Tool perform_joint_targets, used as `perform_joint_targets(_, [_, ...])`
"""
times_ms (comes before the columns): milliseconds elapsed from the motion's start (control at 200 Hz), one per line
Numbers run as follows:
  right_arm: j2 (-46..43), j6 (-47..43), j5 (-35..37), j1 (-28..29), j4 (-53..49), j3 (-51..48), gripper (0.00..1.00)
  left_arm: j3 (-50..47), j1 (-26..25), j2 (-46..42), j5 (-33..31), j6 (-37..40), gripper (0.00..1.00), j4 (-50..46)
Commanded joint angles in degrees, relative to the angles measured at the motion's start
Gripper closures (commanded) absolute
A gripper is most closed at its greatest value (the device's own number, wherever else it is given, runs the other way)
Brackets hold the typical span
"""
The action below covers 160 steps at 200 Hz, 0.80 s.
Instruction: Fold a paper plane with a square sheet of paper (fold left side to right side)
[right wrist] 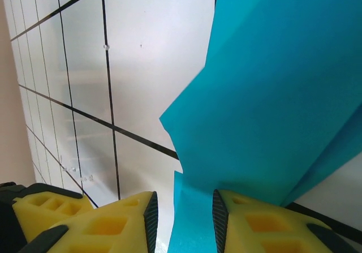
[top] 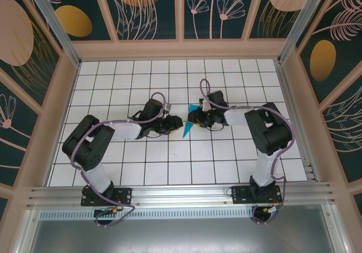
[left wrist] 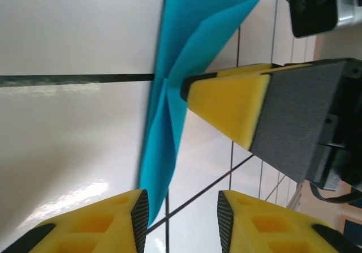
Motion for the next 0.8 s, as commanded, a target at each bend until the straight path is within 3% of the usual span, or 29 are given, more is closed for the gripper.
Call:
perform_joint_targets(0, [-1.98,1.18,-1.1,-0.45,2.01,-1.32,0.65,0.24,-0.61,1.94,3.4,-0.22,0.6,4.04])
perform_joint_targets(375, [-2.05,1.26,-1.01,-0.45,1.9,-1.42,0.65,7.07,-2.89,7.5,-2.13,7.06,0.6,-4.94])
perform_joint_targets(796, [-2.05,1.45,-1.02,-0.43,2.35,-1.7,0.66,10.19,-4.18,10.94,-3.98,9.78,0.71,-8.76])
